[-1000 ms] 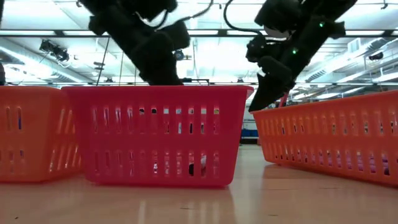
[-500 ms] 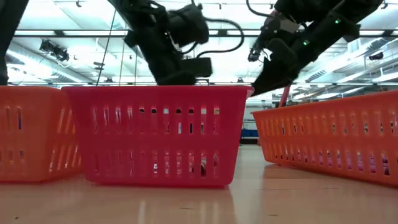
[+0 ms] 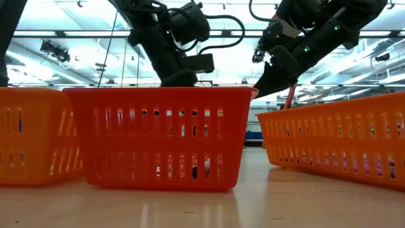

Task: Sort crayons
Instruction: Put the black crayon into the red bin

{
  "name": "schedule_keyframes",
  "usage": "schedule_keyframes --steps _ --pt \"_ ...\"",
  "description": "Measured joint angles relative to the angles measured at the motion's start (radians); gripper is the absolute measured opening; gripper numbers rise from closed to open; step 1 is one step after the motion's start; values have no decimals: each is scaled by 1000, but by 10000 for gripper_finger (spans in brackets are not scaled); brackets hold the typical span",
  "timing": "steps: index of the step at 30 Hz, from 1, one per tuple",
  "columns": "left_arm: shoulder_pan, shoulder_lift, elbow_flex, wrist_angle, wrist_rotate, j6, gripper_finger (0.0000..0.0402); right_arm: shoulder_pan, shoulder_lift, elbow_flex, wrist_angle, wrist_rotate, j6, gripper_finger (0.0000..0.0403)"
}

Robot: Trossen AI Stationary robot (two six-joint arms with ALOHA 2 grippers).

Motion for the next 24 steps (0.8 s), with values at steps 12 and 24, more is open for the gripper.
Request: schedule_keyframes --steps 12,24 --pt "57 0 0 -276 -28 25 155 -28 13 1 13 -22 -63 111" --pt "44 -2 0 -483 -50 37 155 -28 13 1 8 -32 -78 111"
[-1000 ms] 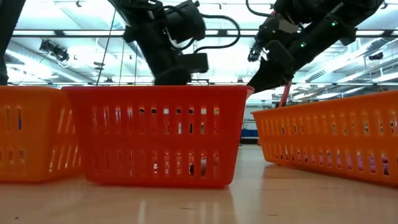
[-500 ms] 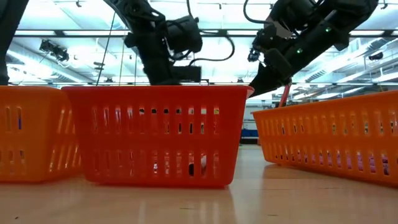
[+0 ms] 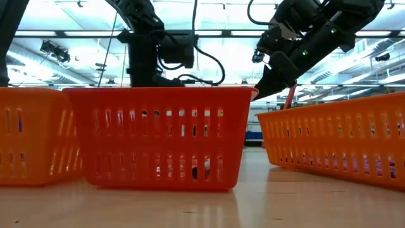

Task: Sort crayons
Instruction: Put the black crayon into the red bin

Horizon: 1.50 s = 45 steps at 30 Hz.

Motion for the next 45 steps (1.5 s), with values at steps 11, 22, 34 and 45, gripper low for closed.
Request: schedule_keyframes --steps 11,22,34,45 --pt "1 0 0 -37 -73 422 155 2 0 0 19 -45 4 111" --pt "23 6 -1 35 -72 749 155 4 0 0 23 -76 10 111" --pt "55 14 -63 65 -66 827 155 27 0 0 45 -82 6 111" --pt "38 10 -113 131 -43 840 155 27 0 0 46 -82 3 111"
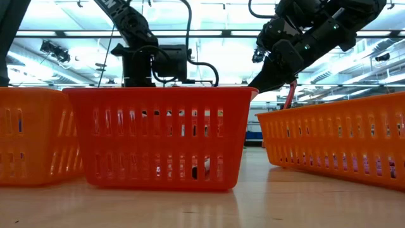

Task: Sort crayons
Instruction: Put the black crayon into the red bin

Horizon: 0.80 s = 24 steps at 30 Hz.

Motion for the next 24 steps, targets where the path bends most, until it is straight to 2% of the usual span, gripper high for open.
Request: schedule_keyframes --steps 12,17,21,24 --pt "-8 -2 0 -52 78 -40 102 0 0 0 7 0 -3 111" --pt "-7 -2 0 -62 130 -44 67 0 0 0 7 0 -3 111" --pt "-7 -3 -1 -63 147 -103 32 0 0 0 6 0 -10 111" --pt "-7 -3 -1 -62 150 -143 20 0 0 0 6 0 -10 111"
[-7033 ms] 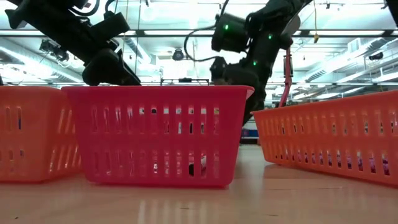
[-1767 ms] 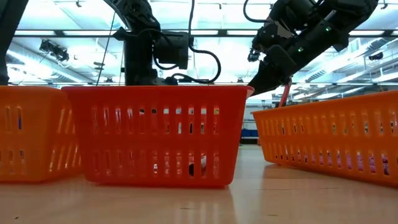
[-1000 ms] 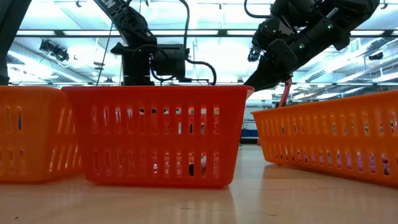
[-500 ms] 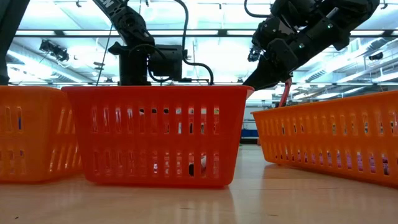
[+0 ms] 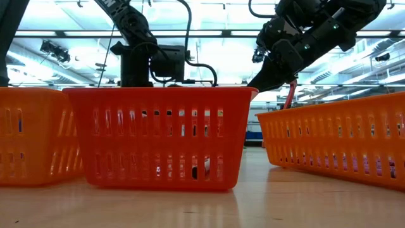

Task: Sort crayons
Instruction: Put the black crayon into the red bin

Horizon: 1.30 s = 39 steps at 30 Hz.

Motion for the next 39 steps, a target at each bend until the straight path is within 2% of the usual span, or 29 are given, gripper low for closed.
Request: schedule_keyframes --steps 5,8,15,19,26,33,39 --pt "-2 -1 18 -18 6 -51 27 0 0 0 -6 0 0 111" --pt "-7 -10 41 -52 53 -87 32 0 0 0 -11 1 0 111" --pt "-32 -74 86 -89 25 -117 33 0 -1 0 -35 2 0 111" --pt "-78 -114 104 -73 20 -141 33 0 -14 1 -87 57 0 111" --pt "-220 -133 131 106 8 -112 34 0 -62 1 -130 131 17 111" --pt "-346 -128 130 354 3 19 34 0 -71 1 -139 135 34 111" --pt "-448 -116 130 433 3 62 34 0 -69 0 -143 119 45 111"
